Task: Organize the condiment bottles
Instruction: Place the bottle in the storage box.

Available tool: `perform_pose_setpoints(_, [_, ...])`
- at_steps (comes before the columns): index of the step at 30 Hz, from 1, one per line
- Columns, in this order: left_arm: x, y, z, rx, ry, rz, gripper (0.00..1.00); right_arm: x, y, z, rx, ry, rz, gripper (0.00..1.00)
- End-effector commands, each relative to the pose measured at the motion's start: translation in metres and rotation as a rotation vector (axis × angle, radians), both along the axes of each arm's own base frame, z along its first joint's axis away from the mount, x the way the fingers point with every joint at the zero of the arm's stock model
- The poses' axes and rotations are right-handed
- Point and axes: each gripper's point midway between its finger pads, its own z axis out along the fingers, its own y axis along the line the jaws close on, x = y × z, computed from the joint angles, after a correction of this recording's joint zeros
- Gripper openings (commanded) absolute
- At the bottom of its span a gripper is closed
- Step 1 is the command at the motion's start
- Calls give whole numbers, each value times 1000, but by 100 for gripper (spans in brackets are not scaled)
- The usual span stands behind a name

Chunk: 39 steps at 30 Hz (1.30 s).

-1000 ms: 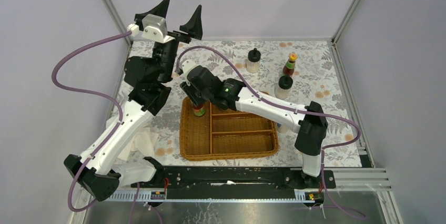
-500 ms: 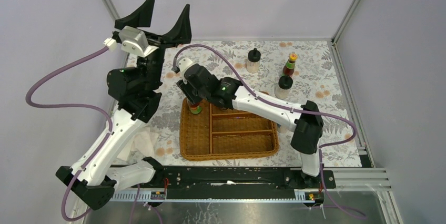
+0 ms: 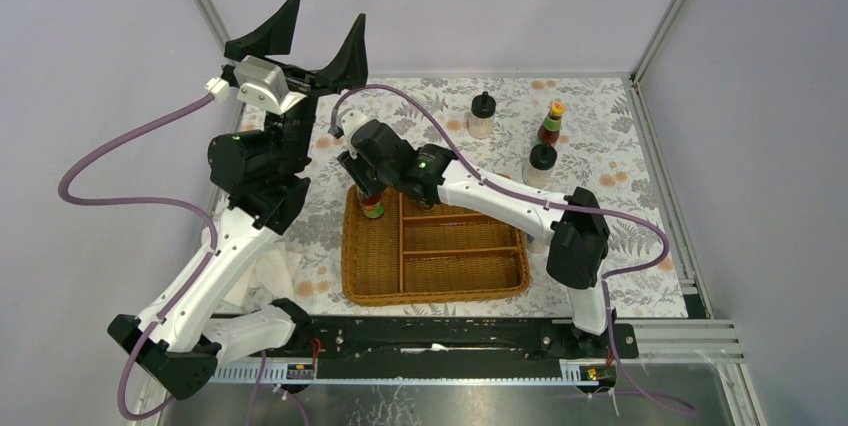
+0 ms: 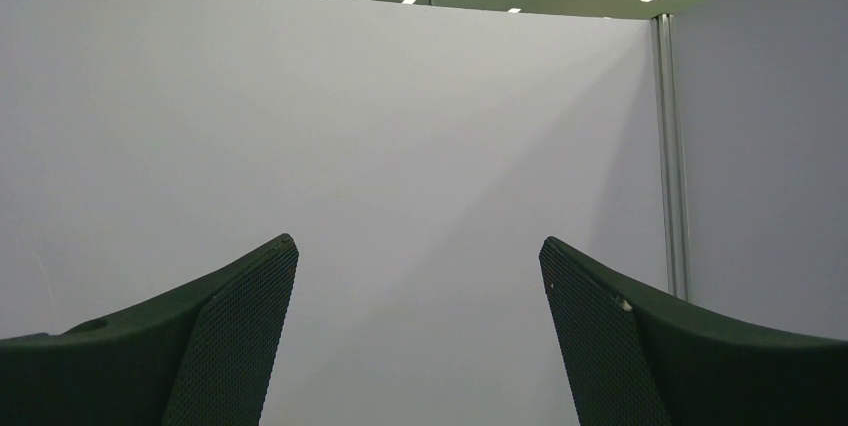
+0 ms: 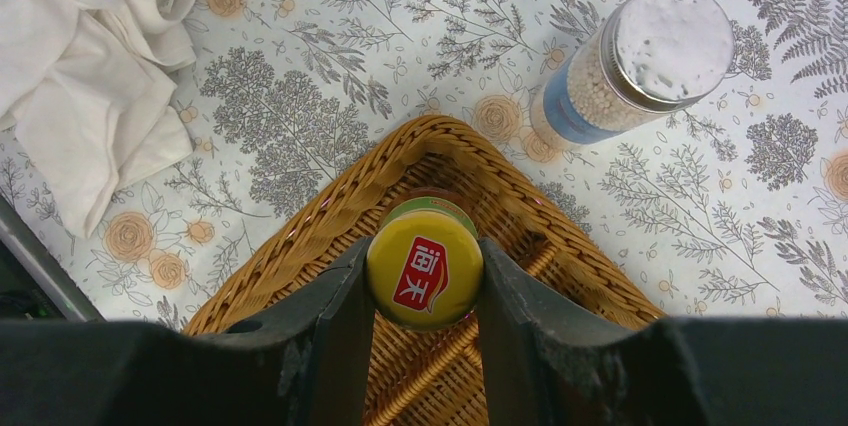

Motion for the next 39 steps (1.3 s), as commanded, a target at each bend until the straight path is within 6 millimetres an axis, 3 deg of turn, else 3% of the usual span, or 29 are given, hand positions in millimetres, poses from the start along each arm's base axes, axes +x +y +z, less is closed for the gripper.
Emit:
perform_pose_setpoints(1, [-10, 2, 7, -4, -57, 7, 96, 18, 17, 63, 183, -89, -6, 0])
perform_pose_setpoints(39, [-11, 1, 7, 5, -79, 9, 96, 20, 11, 31, 156, -21, -24, 0])
